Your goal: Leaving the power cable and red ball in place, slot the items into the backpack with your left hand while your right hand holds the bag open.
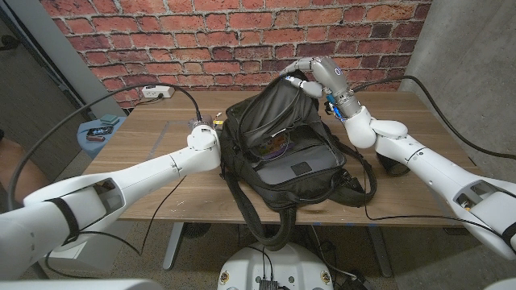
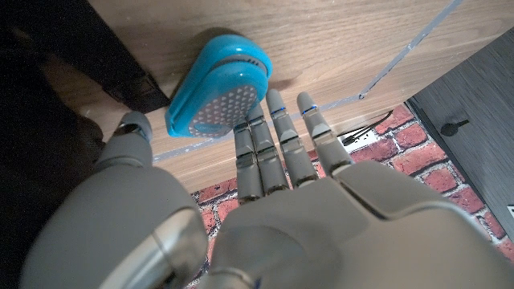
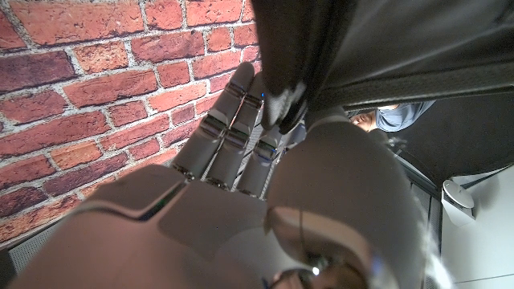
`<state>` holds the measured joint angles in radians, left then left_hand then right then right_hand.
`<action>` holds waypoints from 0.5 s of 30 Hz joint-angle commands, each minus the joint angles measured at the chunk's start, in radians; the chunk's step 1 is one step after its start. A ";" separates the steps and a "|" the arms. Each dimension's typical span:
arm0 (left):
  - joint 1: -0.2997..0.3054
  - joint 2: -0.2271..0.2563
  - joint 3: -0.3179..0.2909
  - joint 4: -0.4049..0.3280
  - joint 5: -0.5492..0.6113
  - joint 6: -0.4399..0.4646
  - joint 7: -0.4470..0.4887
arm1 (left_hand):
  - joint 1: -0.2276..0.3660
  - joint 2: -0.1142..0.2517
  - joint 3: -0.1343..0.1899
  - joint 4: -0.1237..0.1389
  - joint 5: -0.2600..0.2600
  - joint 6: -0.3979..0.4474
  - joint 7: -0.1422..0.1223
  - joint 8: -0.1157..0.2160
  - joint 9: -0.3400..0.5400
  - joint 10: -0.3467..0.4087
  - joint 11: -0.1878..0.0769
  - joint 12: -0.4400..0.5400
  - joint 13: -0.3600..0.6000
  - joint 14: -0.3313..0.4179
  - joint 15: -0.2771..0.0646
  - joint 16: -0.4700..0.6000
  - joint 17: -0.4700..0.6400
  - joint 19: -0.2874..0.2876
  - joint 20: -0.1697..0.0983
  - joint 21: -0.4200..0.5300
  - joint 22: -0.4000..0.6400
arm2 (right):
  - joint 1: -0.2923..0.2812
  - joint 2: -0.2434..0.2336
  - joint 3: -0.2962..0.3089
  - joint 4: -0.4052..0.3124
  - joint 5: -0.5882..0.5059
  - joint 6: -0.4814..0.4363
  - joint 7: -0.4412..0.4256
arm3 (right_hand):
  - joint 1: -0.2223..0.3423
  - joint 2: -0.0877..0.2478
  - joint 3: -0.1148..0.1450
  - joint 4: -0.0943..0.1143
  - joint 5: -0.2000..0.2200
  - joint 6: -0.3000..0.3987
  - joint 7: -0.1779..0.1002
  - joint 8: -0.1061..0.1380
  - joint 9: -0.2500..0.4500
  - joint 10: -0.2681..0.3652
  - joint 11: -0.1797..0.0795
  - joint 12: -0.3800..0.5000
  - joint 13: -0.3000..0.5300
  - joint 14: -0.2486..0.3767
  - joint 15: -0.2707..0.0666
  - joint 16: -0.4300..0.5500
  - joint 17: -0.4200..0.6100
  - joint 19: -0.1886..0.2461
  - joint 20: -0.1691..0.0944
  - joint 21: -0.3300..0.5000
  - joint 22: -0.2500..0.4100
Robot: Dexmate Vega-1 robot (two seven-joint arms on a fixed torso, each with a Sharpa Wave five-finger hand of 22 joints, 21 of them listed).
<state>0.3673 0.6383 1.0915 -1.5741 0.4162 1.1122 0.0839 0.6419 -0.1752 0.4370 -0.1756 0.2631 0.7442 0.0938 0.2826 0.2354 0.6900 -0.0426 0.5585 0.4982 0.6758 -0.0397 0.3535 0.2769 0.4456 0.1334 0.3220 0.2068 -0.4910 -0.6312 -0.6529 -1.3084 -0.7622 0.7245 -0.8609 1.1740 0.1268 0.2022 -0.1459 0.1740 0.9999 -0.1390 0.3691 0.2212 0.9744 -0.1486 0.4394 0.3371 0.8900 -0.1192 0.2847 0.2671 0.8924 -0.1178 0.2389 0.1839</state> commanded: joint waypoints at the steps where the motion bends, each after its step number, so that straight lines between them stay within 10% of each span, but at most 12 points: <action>1: 0.020 -0.009 -0.006 0.001 0.013 -0.002 0.049 | 0.211 0.189 -0.006 0.002 0.007 0.031 0.002 0.010 0.007 0.030 -0.004 0.019 0.013 0.027 -0.006 0.018 0.013 0.022 -0.004 0.012 0.005 | -0.012 0.001 0.004 0.000 0.009 0.002 -0.015 | 0.004 0.008 -0.005 0.000 0.004 0.004 -0.001 0.004 0.004 0.009 0.000 -0.001 0.004 0.007 -0.122 -0.004 0.005 0.006 -0.078 0.003 0.002; 15: 0.022 0.010 -0.011 -0.041 0.022 0.011 0.045 | 0.222 0.188 -0.015 0.009 0.013 0.062 -0.005 0.021 0.014 0.046 -0.007 0.035 0.030 0.046 -0.016 0.036 0.028 0.032 -0.012 0.019 0.005 | -0.024 -0.001 0.014 -0.021 0.014 -0.006 -0.001 | 0.005 0.008 -0.007 0.000 0.004 0.006 -0.001 0.003 0.004 0.008 -0.002 -0.003 0.005 0.009 -0.121 -0.007 0.006 0.005 -0.078 0.002 0.002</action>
<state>0.3838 0.6315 1.0868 -1.5783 0.4317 1.1166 0.1271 0.6521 -0.1854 0.4258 -0.1694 0.2701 0.7969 0.0892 0.2977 0.2449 0.7277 -0.0518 0.5882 0.5218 0.7132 -0.0555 0.3849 0.2997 0.4665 0.1233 0.3370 0.2068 -0.5071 -0.6313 -0.6467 -1.3166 -0.7522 0.7253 -0.8708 1.1741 0.1264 0.1996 -0.1487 0.1740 0.9997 -0.1391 0.3687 0.2211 0.9743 -0.1485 0.4393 0.3382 0.8902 -0.1194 0.2809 0.2683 0.8924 -0.1178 0.2389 0.1839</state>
